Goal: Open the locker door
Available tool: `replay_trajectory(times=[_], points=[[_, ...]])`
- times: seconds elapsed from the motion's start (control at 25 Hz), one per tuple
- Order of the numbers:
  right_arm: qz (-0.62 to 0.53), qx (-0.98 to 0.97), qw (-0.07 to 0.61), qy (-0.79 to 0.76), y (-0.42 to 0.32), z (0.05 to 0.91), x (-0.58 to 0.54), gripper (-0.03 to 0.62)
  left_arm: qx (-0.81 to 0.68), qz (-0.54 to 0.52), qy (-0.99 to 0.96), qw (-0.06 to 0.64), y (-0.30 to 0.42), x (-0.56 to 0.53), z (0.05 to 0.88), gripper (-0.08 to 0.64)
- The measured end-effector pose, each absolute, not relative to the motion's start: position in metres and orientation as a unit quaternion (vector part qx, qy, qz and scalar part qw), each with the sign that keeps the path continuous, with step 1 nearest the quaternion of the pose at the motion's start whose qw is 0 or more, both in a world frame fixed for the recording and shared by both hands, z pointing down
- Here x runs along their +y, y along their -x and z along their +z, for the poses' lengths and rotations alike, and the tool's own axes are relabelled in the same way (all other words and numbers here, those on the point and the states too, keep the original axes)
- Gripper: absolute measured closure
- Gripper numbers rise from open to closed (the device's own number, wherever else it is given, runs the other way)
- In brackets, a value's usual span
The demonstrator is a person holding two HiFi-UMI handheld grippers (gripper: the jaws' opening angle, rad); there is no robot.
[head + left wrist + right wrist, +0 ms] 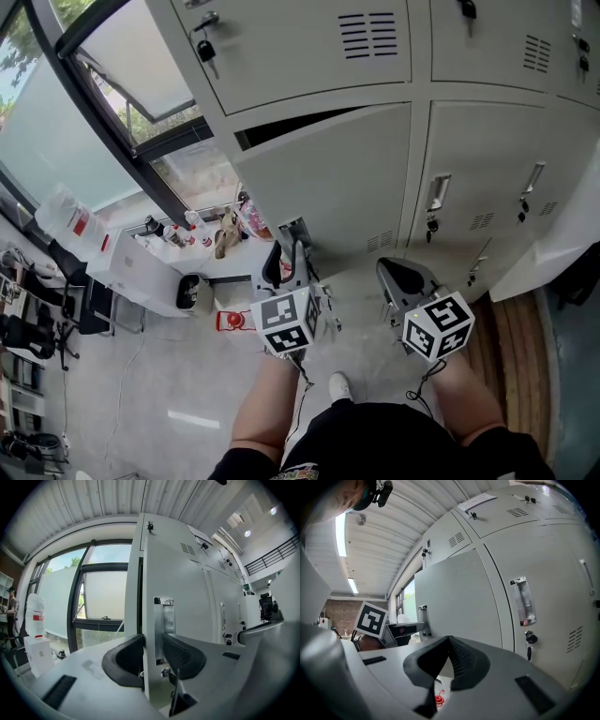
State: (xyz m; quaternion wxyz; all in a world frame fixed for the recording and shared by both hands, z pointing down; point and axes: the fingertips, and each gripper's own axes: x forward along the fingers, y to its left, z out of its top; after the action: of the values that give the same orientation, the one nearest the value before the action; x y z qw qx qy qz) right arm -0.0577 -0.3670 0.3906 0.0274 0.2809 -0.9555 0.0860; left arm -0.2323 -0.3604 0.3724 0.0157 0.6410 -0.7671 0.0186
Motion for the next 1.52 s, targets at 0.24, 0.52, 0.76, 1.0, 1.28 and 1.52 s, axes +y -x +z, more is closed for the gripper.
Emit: replay_trajectory(times=[0.24, 0.52, 0.76, 1.0, 1.28, 1.52], points=[[0.084, -0.958, 0.026, -0.272, 0.046, 0.388, -0.351, 0.538, -0.769, 0.017, -0.639, 0.016, 0.216, -0.341, 0.372, 0.423], [0.082, -0.961, 0.028, -0.263, 0.030, 0.388, -0.333, 0.538, -0.770, 0.015, -0.637, 0.012, 0.194, -0.320, 0.371, 0.414], [0.085, -0.963, 0.027, -0.255, 0.013, 0.389, -0.319, 0.538, -0.770, 0.018, -0.638, 0.011, 0.172, -0.303, 0.371, 0.414], [0.082, -0.965, 0.025, -0.249, -0.005, 0.384, -0.303, 0.538, -0.766, 0.023, -0.642, 0.012, 0.148, -0.287, 0.372, 0.417], [0.090, -0.965, 0.023, -0.245, -0.023, 0.384, -0.287, 0.538, -0.747, 0.034, -0.664, 0.006, 0.114, -0.271, 0.371, 0.439], [0.103, -0.963, 0.018, -0.248, -0.034, 0.389, -0.272, 0.538, -0.707, 0.064, -0.704, -0.009, 0.075, -0.268, 0.369, 0.439]])
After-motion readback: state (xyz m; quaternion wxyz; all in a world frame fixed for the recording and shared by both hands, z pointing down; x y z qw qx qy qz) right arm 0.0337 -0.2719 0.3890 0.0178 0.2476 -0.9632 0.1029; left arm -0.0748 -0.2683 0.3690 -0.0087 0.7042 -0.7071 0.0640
